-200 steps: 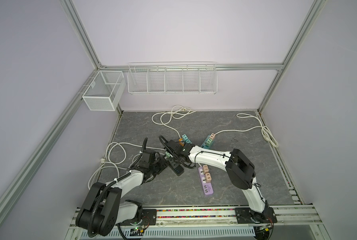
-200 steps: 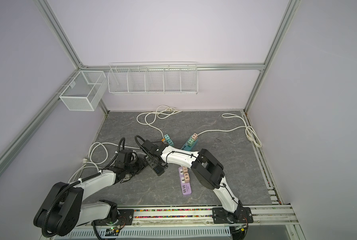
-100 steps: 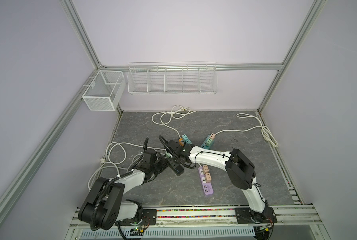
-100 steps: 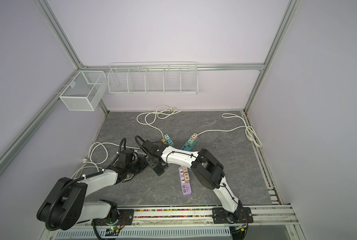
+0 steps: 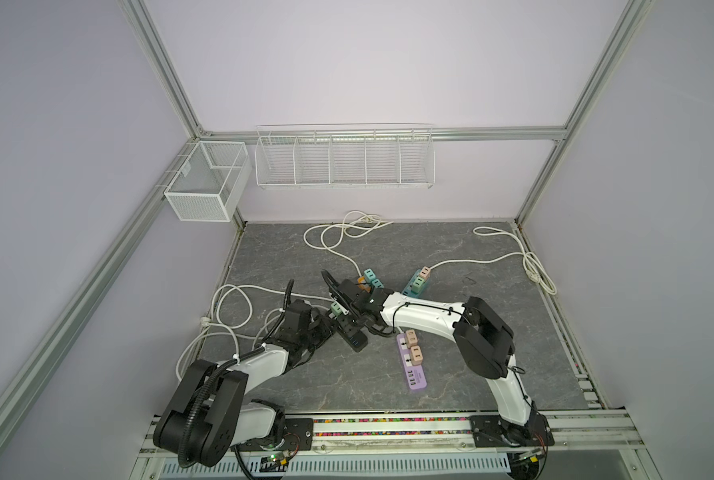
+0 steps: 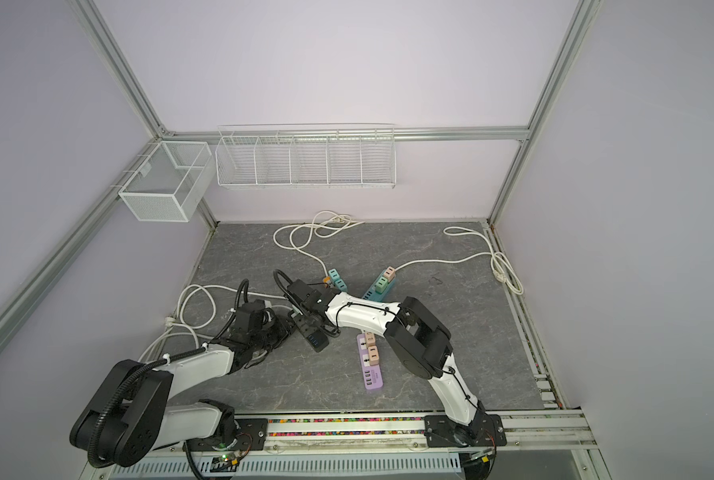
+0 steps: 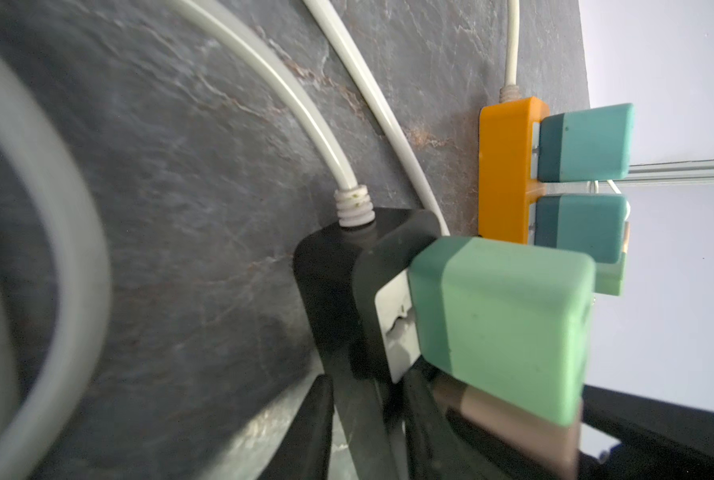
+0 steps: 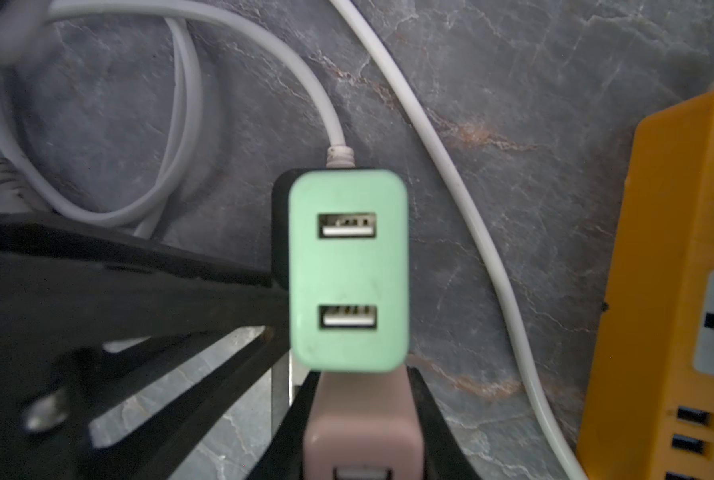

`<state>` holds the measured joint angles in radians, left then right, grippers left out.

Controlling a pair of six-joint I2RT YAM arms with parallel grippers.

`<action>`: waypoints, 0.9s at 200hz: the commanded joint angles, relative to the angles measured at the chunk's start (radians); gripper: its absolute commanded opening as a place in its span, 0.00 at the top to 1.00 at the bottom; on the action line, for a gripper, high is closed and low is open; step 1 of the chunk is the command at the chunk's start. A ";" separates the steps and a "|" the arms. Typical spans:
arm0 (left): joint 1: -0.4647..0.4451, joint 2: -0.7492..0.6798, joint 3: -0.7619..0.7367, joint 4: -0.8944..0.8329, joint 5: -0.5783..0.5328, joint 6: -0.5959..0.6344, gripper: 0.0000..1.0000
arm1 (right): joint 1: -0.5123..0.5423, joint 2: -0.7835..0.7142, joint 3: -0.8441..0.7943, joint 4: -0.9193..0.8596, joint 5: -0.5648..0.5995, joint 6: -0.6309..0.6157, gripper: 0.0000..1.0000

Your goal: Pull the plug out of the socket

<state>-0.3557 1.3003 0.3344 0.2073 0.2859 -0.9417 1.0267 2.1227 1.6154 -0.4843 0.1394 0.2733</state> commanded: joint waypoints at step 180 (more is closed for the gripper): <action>-0.048 0.029 -0.031 -0.230 -0.172 -0.022 0.75 | -0.028 -0.086 -0.066 0.055 0.060 0.041 0.79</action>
<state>-0.4023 1.2762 0.3389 0.1753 0.1837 -0.9611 1.0290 2.1006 1.5738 -0.4400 0.1516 0.2924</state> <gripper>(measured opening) 0.262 0.306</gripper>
